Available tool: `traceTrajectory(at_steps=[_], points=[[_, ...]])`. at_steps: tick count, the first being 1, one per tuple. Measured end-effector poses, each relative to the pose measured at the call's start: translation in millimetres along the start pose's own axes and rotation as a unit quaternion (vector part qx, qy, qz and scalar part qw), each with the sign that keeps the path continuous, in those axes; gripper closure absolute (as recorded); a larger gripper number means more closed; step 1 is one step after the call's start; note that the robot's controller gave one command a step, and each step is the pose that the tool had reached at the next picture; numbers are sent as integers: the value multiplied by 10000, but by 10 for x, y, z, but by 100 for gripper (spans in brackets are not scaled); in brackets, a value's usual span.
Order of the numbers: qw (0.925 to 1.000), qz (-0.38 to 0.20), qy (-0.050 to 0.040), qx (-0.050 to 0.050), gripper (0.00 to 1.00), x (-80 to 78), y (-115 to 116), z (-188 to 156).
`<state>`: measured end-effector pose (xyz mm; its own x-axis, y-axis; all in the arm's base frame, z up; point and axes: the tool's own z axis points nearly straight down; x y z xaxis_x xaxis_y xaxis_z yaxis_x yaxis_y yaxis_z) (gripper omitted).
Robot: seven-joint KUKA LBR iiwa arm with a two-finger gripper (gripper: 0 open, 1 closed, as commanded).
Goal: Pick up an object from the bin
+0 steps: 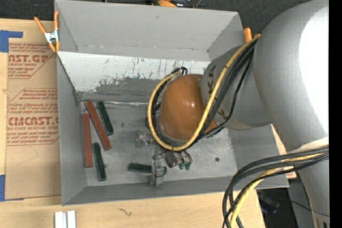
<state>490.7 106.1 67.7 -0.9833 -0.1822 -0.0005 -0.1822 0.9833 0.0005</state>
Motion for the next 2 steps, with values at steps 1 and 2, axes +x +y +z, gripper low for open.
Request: traceTrajectory(at_steps=[1, 2], points=[[10000, 4, 3, -4, 100, -5, 1, -23], [9975, -708, -38, 5, 100, -115, -94, -1632]])
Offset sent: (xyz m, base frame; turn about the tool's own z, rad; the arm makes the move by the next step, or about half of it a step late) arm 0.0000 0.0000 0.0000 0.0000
